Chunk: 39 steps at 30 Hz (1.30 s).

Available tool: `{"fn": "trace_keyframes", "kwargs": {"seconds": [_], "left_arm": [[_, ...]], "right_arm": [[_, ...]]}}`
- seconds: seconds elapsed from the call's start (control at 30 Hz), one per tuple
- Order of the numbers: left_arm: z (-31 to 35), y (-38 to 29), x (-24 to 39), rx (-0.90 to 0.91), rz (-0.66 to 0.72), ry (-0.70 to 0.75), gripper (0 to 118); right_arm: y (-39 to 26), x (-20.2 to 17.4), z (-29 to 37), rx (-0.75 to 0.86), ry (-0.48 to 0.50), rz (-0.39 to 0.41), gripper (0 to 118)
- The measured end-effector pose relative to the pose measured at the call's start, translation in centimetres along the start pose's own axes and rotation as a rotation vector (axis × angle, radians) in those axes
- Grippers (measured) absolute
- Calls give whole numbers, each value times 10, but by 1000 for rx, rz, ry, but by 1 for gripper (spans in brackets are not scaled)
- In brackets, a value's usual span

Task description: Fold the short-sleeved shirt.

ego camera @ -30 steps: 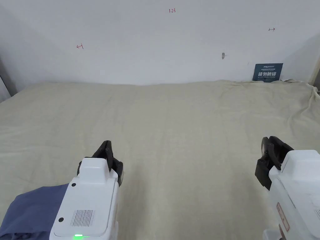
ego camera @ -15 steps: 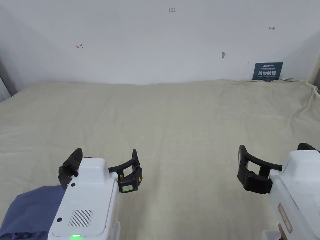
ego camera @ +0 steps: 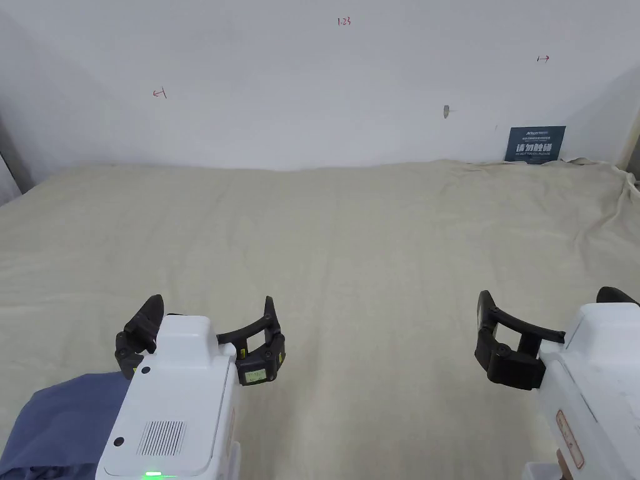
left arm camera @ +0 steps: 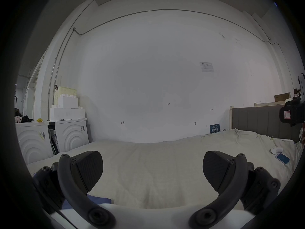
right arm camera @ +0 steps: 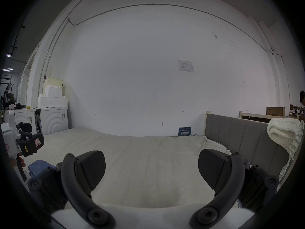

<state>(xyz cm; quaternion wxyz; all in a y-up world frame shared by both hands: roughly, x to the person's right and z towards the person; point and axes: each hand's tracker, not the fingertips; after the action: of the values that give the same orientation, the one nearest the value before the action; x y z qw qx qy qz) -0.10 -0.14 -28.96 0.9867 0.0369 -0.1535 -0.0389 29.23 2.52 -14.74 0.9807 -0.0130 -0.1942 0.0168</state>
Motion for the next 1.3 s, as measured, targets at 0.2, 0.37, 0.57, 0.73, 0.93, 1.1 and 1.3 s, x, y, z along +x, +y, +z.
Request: {"fn": "trace_keyframes", "kwargs": {"seconds": [0.2,0.37,0.57,0.73,0.93,1.1,1.3], "left_arm": [[1,0,-2,-3,5,5,118],[1,-1,-3,-3,-3,8,118],[2,-1,-4,-1,-4,9,118],[2,-2,-5,-3,-3,11,118],[1,-4,-5,-1,-8,9,118],[1,-4,-5,3,-8,10,118],[1,-6,-6,-5,-6,10,118]], "right_arm": [[1,-1,1,0,0,3,112],[1,-2,1,5,0,7,112],[1,-3,0,1,4,9,112],[1,-5,1,4,6,11,112],[0,-6,1,1,5,14,112],[0,-6,0,2,6,14,112],[0,-7,0,2,7,17,112]]}}
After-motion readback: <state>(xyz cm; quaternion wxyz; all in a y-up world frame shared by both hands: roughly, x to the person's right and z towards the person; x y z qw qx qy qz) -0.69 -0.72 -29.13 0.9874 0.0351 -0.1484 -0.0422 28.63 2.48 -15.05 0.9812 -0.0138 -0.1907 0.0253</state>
